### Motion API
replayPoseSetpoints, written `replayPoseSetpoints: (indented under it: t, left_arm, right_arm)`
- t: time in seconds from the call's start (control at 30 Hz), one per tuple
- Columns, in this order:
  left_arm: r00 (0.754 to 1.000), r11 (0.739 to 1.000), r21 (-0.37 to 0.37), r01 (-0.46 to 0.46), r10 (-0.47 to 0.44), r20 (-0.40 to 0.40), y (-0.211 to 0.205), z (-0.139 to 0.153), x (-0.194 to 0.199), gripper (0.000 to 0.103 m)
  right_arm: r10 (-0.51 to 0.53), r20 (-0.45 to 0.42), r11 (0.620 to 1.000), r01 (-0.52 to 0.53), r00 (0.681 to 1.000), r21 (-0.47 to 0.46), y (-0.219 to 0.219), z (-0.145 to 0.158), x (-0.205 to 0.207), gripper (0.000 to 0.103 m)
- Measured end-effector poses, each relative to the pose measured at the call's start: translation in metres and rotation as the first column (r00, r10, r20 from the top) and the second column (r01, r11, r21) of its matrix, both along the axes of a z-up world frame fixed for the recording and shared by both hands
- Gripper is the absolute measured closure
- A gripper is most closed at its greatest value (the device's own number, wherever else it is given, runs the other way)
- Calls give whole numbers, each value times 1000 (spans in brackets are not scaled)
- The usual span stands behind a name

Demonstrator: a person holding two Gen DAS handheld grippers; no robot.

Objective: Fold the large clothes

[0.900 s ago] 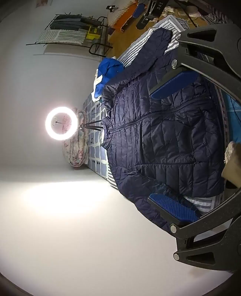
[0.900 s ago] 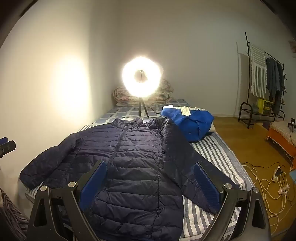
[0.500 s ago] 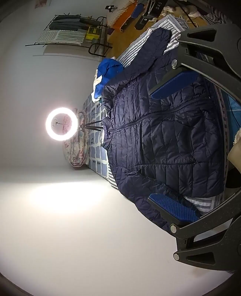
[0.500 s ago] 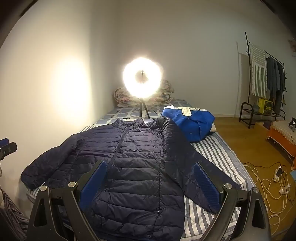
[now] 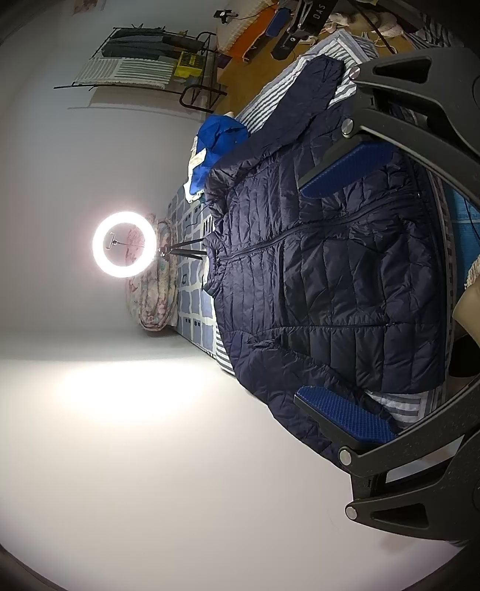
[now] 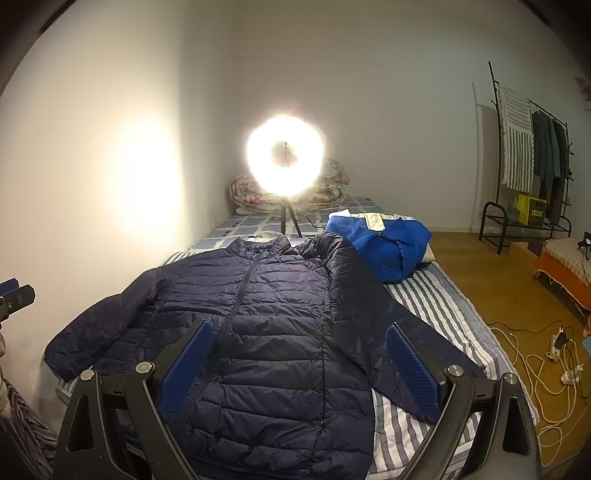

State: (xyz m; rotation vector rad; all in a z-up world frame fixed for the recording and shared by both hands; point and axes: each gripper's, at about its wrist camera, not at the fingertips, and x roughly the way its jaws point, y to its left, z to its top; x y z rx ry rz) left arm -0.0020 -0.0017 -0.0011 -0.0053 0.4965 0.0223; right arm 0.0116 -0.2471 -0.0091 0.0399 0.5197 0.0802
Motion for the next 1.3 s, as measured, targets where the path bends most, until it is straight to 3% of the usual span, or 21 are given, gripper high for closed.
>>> replayPoseSetpoints:
  t: [1.3]
  left_arm:
    - [1000, 1000, -11, -7, 8, 6, 4, 6, -1, 0]
  right_arm:
    - [8, 1, 1000, -8, 1000, 6, 5, -3, 1, 6]
